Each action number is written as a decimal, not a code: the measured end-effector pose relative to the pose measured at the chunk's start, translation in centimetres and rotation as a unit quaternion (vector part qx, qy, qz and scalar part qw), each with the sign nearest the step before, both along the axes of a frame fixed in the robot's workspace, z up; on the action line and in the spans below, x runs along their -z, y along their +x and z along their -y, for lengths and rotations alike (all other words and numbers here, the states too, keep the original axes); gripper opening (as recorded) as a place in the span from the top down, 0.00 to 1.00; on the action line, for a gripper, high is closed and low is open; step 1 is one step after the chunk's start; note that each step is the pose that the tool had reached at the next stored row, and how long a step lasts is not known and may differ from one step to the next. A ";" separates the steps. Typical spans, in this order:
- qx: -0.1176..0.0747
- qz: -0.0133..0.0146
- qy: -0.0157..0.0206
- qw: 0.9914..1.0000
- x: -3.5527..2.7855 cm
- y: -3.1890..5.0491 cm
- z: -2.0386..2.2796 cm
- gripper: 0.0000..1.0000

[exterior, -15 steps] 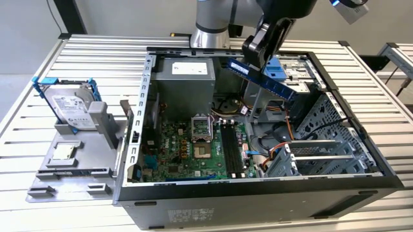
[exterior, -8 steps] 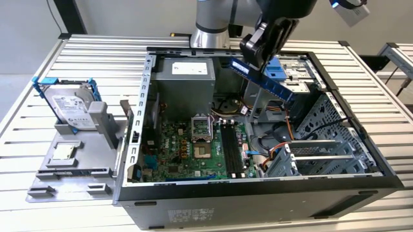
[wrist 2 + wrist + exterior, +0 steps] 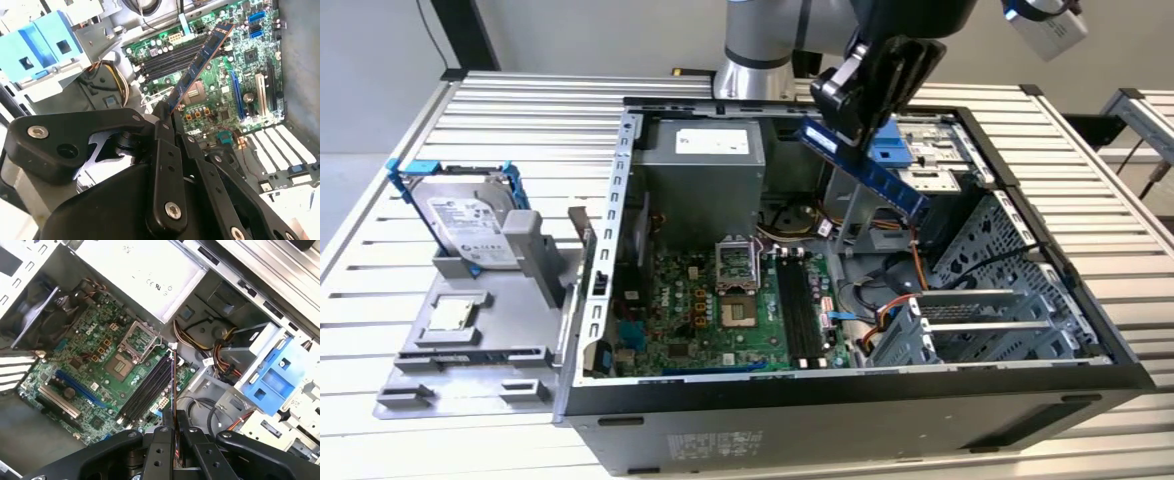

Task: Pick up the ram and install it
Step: 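Insert the ram into the slot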

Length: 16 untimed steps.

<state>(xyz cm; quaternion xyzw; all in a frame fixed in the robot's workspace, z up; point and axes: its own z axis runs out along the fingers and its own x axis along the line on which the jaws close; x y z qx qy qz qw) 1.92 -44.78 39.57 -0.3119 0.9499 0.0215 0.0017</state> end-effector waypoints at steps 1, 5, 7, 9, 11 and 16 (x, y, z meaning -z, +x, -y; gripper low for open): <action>0.005 0.001 -0.001 1.000 0.00 0.00 0.00 1.00; 0.029 0.003 -0.003 1.000 0.01 0.01 0.00 1.00; 0.048 0.003 -0.003 0.999 0.03 0.00 0.00 1.00; 0.065 0.003 -0.003 0.998 0.04 0.00 0.00 1.00; 0.087 0.002 -0.003 0.996 0.06 0.01 0.00 1.00; 0.136 0.002 -0.003 0.991 0.12 0.01 0.00 1.00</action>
